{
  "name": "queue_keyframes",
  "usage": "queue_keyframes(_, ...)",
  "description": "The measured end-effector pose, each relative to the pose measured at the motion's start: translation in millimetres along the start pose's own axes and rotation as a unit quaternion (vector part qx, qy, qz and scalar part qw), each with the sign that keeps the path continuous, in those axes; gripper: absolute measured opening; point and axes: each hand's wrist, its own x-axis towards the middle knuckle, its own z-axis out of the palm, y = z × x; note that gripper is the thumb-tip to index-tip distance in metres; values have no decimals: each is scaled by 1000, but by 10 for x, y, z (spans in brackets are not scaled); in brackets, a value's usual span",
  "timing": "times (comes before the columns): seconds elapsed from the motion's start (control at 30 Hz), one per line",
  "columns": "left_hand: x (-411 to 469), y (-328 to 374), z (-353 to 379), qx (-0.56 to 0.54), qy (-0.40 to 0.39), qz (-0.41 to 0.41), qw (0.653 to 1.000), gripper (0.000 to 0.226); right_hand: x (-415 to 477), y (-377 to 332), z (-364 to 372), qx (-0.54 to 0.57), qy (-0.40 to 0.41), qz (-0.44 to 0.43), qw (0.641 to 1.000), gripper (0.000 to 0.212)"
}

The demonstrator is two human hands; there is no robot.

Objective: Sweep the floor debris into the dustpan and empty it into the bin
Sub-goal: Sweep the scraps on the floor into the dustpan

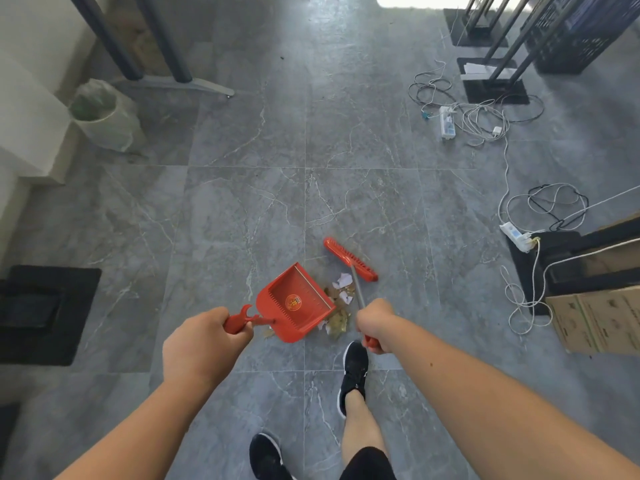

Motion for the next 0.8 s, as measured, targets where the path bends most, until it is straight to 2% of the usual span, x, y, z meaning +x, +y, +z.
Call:
queue_keyframes(0.1,-175,-478,30,1,0,3,1000,45,-80,250,560,-10,30,10,999,8)
queue_keyframes(0.23,-355,-936,74,0,-4,16,1000,46,-181,441,1097,27,15,78,996,17)
queue_keyframes(0.3,-408,-1112,68,4,-8,19,1000,45,-298,470,1318,34,-3,68,997,16)
queue_keyframes(0.53,-519,-1543,48,1,-18,20,1000,43,-577,561,1821,43,9,36,998,15)
queue_keyframes(0.8,-685,-1943,19,9,-17,-7,1000,43,-741,710,2124,-1,2,-12,1000,27)
